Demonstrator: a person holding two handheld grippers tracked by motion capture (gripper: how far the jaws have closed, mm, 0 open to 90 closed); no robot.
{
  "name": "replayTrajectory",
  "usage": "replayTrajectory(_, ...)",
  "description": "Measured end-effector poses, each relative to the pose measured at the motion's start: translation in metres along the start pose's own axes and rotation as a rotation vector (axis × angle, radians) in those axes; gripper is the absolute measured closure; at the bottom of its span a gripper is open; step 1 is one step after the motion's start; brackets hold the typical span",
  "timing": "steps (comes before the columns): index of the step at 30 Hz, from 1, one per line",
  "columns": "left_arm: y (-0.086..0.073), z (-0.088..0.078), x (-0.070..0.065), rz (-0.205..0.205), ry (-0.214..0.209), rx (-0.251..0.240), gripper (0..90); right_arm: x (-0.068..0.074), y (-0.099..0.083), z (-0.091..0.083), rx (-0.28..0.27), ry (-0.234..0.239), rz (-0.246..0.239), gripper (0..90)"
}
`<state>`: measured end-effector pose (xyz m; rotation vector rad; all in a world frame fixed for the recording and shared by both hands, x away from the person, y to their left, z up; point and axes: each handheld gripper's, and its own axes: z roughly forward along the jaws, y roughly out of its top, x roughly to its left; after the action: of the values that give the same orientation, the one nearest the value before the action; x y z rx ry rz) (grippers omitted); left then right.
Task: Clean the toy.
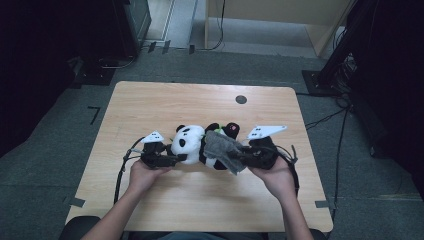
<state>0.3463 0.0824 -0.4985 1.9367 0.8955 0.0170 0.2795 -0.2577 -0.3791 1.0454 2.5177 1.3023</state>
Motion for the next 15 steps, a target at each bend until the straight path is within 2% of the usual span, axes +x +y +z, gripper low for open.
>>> replayTrajectory(2, 0.000, 0.000, -0.001, 0.010, 0.003, 0.004, 31.7, 0.002, -0.005, 0.013, 0.040, -0.008, -0.017, 78.7)
replayTrajectory(4, 0.000, 0.000, -0.002, 0.021, 0.011, 0.008, 31.7, -0.001, -0.011, 0.020, 0.039, -0.003, -0.013, 78.7)
replayTrajectory(7, 0.000, 0.000, -0.002, 0.017, 0.007, 0.006, 31.6, -0.009, -0.016, 0.017, 0.018, -0.001, 0.012, 78.7)
replayTrajectory(10, 0.000, 0.000, -0.002, 0.018, 0.007, 0.010, 31.5, -0.016, -0.022, 0.013, 0.005, 0.011, 0.060, 78.6)
replayTrajectory(15, 0.001, 0.000, -0.002, 0.018, 0.008, 0.015, 31.1, -0.027, -0.032, 0.009, 0.010, -0.020, 0.106, 78.6)
